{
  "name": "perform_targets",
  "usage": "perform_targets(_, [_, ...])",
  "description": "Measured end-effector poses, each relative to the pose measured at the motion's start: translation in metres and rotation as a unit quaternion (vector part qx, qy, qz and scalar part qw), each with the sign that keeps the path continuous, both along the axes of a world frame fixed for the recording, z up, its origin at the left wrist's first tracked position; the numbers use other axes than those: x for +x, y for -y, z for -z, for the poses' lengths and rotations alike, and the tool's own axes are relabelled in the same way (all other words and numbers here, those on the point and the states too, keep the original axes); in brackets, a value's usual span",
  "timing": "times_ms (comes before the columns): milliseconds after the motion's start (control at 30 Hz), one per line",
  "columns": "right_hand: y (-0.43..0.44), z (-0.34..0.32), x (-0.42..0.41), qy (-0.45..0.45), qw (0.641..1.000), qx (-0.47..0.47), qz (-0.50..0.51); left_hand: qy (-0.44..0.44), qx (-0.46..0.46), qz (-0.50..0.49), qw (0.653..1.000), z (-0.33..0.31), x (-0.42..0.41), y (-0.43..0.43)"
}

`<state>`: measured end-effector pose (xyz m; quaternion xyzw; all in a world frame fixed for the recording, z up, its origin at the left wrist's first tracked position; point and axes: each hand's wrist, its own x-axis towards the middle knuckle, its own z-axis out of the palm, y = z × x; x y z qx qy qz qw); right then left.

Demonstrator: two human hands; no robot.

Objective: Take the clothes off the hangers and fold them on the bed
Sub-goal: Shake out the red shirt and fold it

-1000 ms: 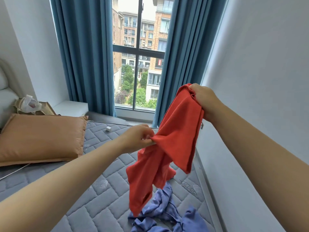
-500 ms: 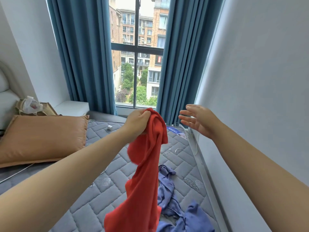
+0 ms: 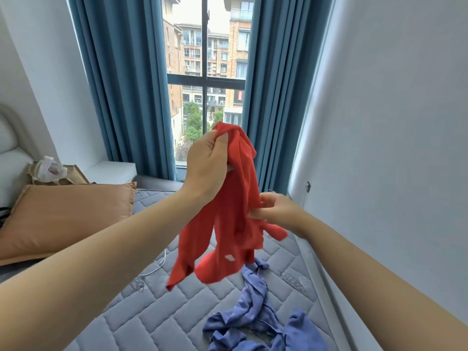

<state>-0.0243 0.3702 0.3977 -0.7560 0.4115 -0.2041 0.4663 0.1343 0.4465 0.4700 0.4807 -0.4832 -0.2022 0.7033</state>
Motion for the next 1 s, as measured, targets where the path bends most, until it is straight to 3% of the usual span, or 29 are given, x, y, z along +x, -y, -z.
perform_targets(133, [0.006,0.004,0.008,-0.036,0.986,-0.15,0.058,-0.019,-0.045,-0.03,0.998,-0.014,0.011,-0.001])
perform_targets(233, [0.013,-0.001,0.011,0.049,0.989,-0.111,0.083,-0.013,-0.013,-0.018,1.0,-0.015,0.029,0.004])
perform_targets(367, [0.02,-0.02,0.018,0.151,0.983,-0.06,0.085,0.199,0.112,-0.068,0.971,0.011,0.052,0.001])
perform_targets(533, [0.017,-0.026,0.036,0.089,0.988,-0.112,0.065,0.448,0.153,0.049,0.88,0.064,0.058,-0.02])
perform_targets(633, [0.012,-0.022,0.04,0.061,0.99,-0.12,0.051,0.549,0.131,0.093,0.82,0.084,0.057,-0.029])
perform_targets(767, [0.009,-0.025,0.033,0.079,0.995,-0.054,0.036,0.656,0.006,0.042,0.754,0.094,0.048,-0.036])
perform_targets(1000, [0.006,-0.032,0.013,0.096,0.995,0.007,0.035,0.66,-0.111,0.038,0.742,0.074,0.033,-0.021])
